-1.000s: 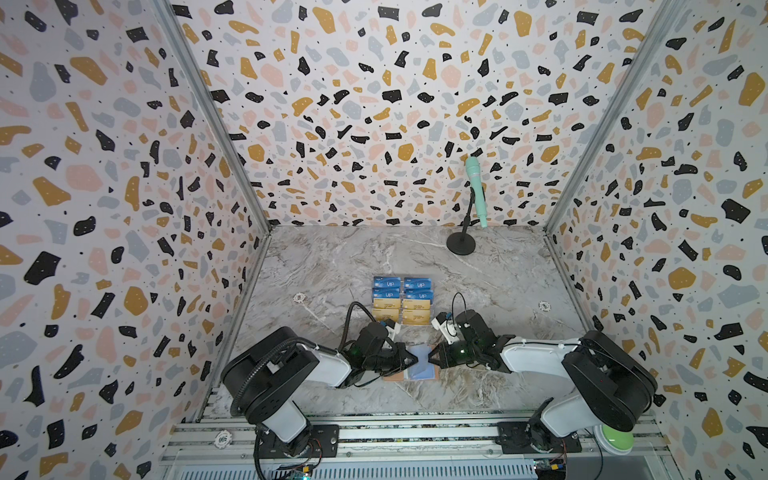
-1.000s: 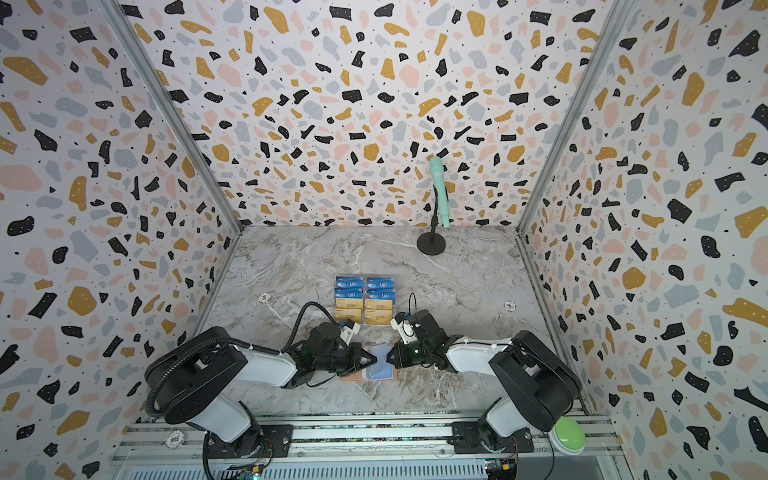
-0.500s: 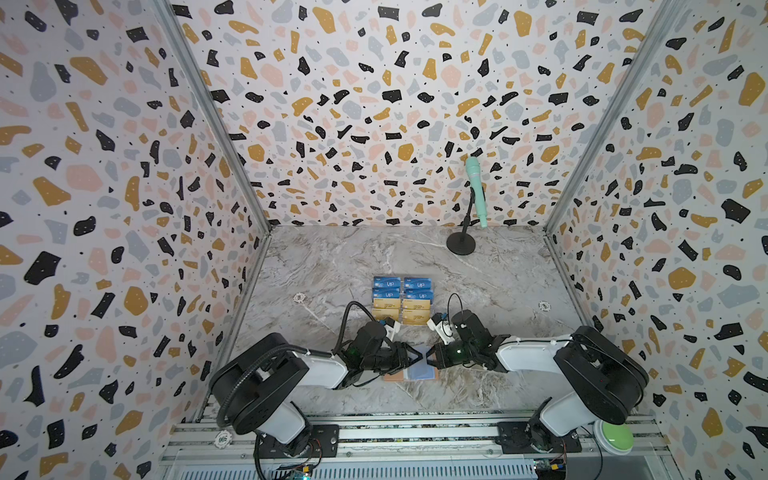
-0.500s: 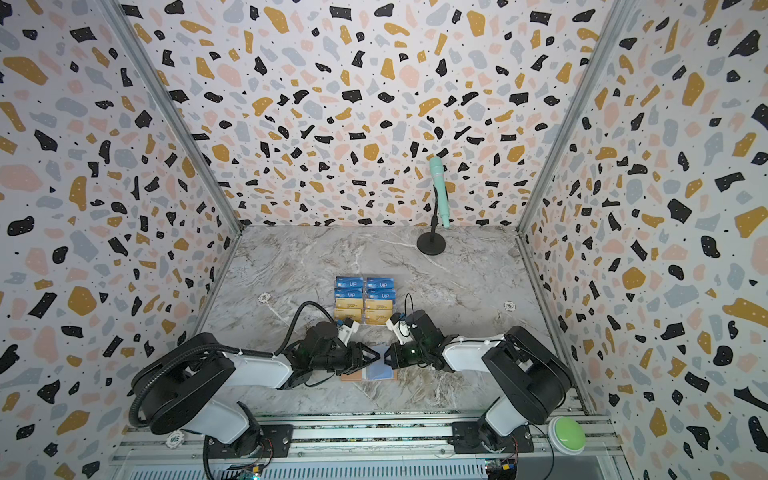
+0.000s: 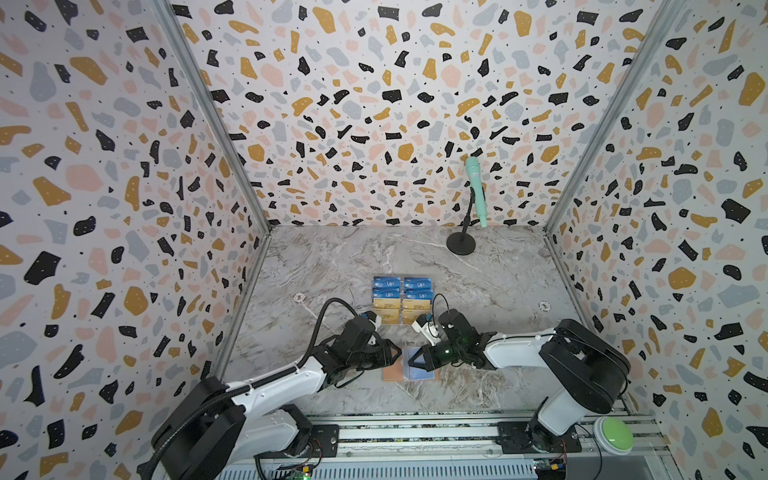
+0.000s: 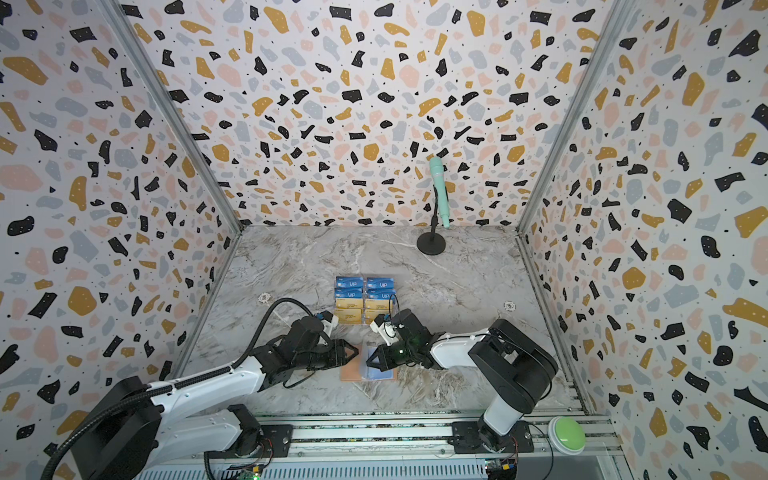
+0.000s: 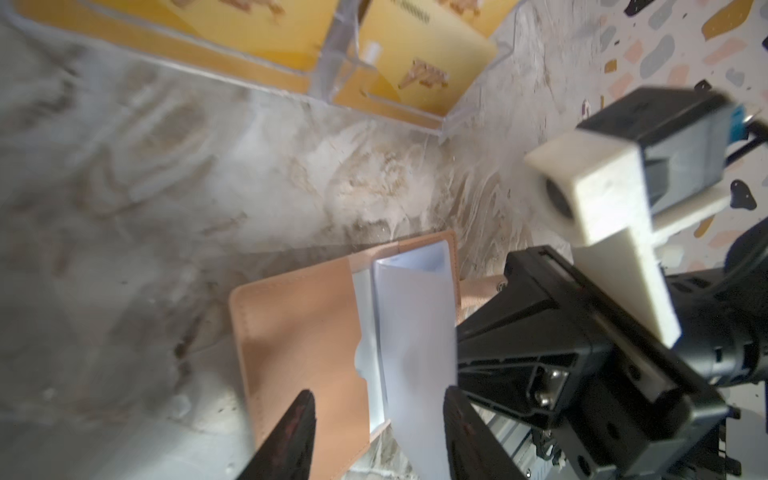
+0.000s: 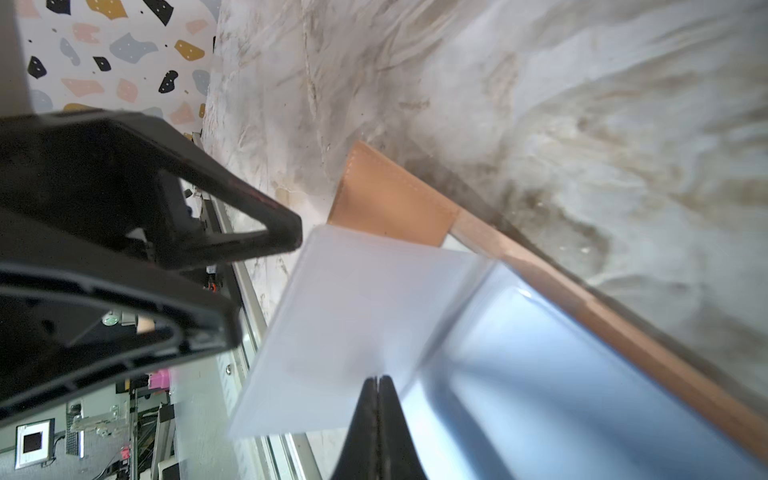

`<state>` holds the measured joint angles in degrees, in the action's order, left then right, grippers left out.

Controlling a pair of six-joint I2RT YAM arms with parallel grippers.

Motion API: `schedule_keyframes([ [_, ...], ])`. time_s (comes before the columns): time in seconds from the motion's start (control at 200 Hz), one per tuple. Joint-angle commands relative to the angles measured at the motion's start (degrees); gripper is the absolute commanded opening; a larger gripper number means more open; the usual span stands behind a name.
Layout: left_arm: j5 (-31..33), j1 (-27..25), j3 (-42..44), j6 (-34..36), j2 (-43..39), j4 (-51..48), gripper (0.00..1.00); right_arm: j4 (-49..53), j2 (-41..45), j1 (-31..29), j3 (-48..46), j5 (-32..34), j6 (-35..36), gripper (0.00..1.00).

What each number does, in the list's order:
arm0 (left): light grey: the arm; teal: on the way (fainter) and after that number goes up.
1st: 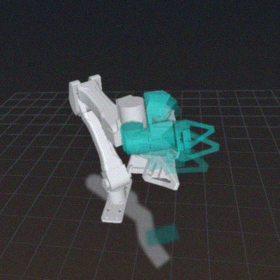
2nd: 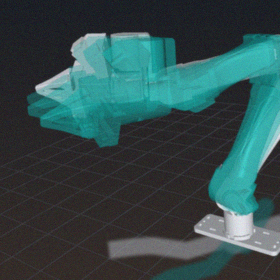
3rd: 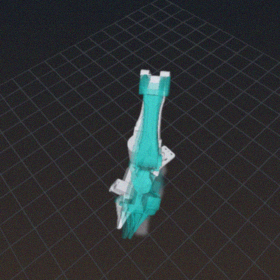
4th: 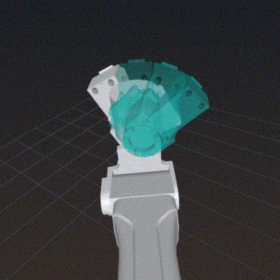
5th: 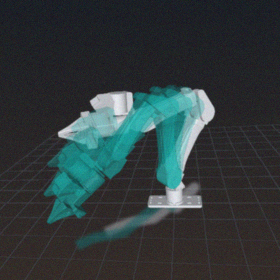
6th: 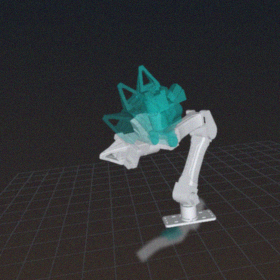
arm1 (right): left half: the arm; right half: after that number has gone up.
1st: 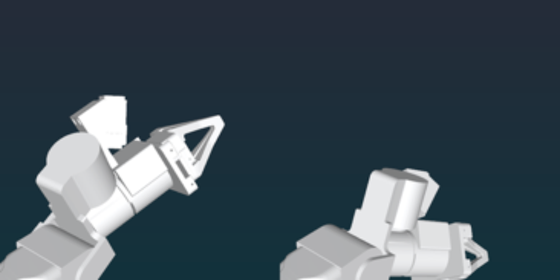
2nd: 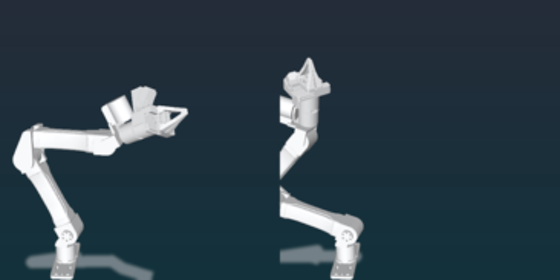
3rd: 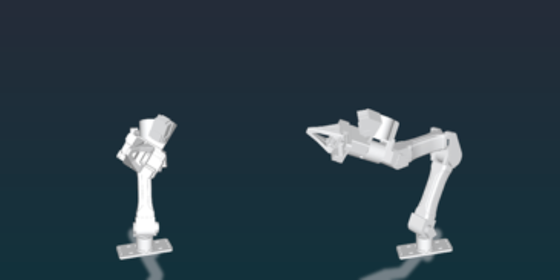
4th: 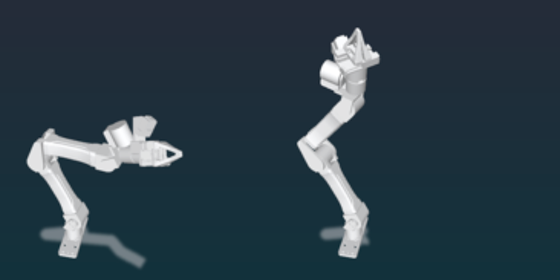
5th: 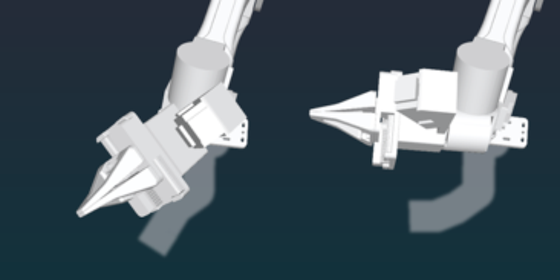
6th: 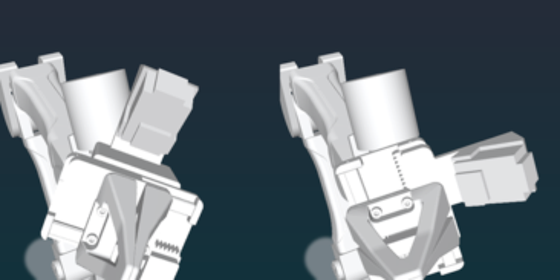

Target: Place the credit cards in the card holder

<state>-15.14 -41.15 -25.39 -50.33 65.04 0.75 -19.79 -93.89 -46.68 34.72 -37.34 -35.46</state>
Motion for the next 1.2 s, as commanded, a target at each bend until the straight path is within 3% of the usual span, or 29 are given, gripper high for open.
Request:
schedule_keyframes([
  [0.0, 3.10, 0.63, 0.16, 0.86, -3.49, -3.47, 0.49, -0.44, -0.80, -0.61, 2.27, -1.22, 0.84, 0.06],
  [0.22, -2.07, 0.32, 0.57, 0.34, -4.43, -1.28, 0.43, 0.22, -3.82, -0.60, 3.68, 0.32, -0.26, 0.05],
  [0.606, -4.69, -1.74, 6.16, -4.34, 5.01, 12.49, 0.38, 1.64, -2.74, -0.19, 6.66, 1.22, -0.02, 0.04],
  [0.911, -3.85, -1.73, 3.06, -3.05, 4.25, 8.02, 0.39, 20.17, -0.04, 7.09, 19.49, -0.27, 12.61, 0.15],
  [1.191, 3.31, -1.04, 0.10, -1.83, -2.52, -0.71, 0.40, 40.89, -7.86, 12.61, 38.58, -0.01, 28.89, 0.23],
])
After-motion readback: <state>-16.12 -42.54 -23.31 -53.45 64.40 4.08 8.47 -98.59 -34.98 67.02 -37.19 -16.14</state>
